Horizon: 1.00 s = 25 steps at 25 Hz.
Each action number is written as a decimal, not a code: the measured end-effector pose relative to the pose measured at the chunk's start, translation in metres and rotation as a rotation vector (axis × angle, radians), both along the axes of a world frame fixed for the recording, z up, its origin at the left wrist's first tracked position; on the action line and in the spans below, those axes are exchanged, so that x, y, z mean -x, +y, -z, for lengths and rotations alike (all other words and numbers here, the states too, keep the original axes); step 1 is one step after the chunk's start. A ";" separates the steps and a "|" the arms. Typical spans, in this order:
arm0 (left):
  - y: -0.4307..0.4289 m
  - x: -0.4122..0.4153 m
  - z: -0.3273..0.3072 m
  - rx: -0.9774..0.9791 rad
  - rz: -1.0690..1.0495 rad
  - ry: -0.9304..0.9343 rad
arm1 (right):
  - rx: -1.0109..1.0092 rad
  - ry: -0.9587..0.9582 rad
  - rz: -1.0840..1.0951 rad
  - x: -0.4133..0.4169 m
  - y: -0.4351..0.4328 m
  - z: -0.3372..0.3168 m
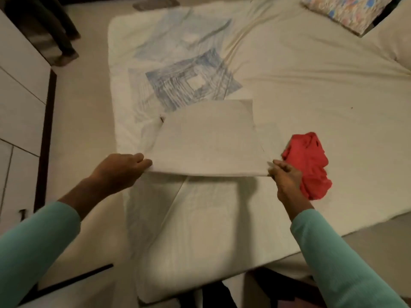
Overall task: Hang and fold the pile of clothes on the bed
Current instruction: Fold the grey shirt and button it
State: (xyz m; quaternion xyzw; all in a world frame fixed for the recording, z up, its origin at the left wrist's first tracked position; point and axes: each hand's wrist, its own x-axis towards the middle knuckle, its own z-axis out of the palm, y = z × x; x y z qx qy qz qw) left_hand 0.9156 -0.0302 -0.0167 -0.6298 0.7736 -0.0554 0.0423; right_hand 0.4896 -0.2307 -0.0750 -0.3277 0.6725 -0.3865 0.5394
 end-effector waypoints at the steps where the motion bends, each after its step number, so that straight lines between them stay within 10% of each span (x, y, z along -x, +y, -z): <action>1: 0.020 0.009 0.035 -0.053 -0.017 0.027 | -0.041 0.107 -0.029 0.008 0.026 0.028; 10: 0.136 0.070 0.200 -0.274 -0.090 0.135 | 0.226 1.125 -1.049 0.086 0.164 0.181; 16: 0.163 0.097 0.217 -0.453 -0.082 0.106 | 0.271 1.335 -1.244 0.099 0.193 0.185; 19: 0.154 0.100 0.199 -0.416 -0.184 0.171 | 0.257 1.251 -1.054 0.106 0.186 0.179; 25: 0.080 0.062 0.175 -0.377 -0.549 0.257 | 0.100 0.487 -0.418 0.097 0.129 0.161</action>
